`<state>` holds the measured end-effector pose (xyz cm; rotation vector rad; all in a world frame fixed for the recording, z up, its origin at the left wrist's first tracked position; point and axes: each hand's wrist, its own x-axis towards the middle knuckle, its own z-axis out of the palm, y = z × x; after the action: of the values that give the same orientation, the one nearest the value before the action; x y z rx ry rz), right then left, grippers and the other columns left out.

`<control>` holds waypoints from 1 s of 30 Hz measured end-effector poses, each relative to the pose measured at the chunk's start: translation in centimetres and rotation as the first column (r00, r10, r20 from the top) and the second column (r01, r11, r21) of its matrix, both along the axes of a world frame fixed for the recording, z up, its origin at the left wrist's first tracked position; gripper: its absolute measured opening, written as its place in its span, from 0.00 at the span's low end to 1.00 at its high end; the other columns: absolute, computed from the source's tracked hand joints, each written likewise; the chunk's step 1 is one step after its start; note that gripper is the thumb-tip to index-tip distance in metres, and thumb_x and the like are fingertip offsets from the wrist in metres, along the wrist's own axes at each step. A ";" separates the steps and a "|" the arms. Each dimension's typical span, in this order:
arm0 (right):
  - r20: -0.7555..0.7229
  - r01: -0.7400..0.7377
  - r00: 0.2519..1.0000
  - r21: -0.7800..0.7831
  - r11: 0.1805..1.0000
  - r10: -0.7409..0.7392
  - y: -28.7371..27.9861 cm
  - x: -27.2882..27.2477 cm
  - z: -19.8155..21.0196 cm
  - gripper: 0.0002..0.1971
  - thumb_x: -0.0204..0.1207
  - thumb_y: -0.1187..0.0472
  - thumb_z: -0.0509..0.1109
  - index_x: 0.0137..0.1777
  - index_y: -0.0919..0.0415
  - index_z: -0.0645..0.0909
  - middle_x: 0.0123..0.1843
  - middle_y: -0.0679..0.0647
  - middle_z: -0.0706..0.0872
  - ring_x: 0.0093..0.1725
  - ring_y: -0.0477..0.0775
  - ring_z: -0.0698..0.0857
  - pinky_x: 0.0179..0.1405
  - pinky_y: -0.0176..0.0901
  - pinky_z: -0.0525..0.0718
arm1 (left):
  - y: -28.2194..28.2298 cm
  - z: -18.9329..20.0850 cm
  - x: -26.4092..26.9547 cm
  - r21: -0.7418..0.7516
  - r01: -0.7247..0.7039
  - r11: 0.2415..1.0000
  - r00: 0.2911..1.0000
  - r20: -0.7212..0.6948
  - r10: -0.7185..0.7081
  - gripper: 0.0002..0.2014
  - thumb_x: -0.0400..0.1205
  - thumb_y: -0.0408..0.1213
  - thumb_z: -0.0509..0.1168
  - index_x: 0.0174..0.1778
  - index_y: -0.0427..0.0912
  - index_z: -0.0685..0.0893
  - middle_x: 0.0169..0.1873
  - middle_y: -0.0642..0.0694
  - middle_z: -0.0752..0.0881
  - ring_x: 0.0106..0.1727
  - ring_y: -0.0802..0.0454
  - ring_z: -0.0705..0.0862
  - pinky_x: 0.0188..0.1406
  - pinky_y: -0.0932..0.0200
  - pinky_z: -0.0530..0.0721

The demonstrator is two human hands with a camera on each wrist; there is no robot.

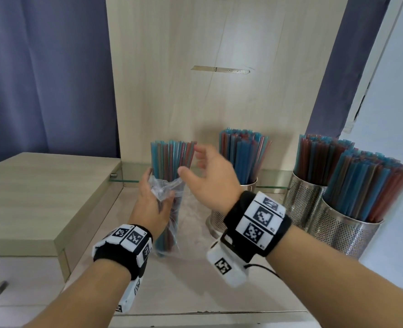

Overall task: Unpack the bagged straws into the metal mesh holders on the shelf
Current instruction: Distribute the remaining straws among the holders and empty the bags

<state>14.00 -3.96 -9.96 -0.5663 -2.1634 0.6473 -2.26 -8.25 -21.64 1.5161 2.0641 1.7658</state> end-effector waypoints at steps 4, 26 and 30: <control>-0.123 -0.133 0.988 -0.403 0.905 0.090 1.4 -3.0 -1.4 0.48 0.57 0.42 0.85 0.72 0.58 0.64 0.61 0.46 0.83 0.57 0.36 0.83 0.66 0.45 0.83 | 0.2 0.4 -0.1 0.019 -0.018 1.000 0.998 -0.064 0.019 0.40 0.83 0.42 0.61 0.84 0.56 0.42 0.81 0.42 0.65 0.78 0.54 0.70 0.73 0.69 0.70; -0.273 -0.016 0.957 -0.391 0.920 -0.099 3.3 -8.7 -2.0 0.13 0.75 0.61 0.75 0.57 0.60 0.79 0.43 0.49 0.84 0.43 0.50 0.84 0.47 0.44 0.85 | 0.7 -0.5 0.0 -0.147 0.051 0.988 0.998 0.050 -0.045 0.52 0.77 0.52 0.72 0.85 0.54 0.39 0.82 0.43 0.64 0.81 0.47 0.67 0.78 0.50 0.69; -0.267 0.024 0.954 -0.381 0.924 -0.135 3.4 -8.2 -1.9 0.14 0.75 0.59 0.75 0.58 0.60 0.79 0.46 0.50 0.85 0.47 0.54 0.86 0.52 0.49 0.87 | 0.3 -0.4 0.5 -0.134 0.028 0.991 0.999 0.025 -0.025 0.51 0.78 0.48 0.71 0.86 0.46 0.41 0.82 0.40 0.62 0.81 0.47 0.66 0.71 0.63 0.66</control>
<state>5.75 -0.61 -11.84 -0.7085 -1.7410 1.0424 -1.78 -7.90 -21.99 1.4720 2.0949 1.5917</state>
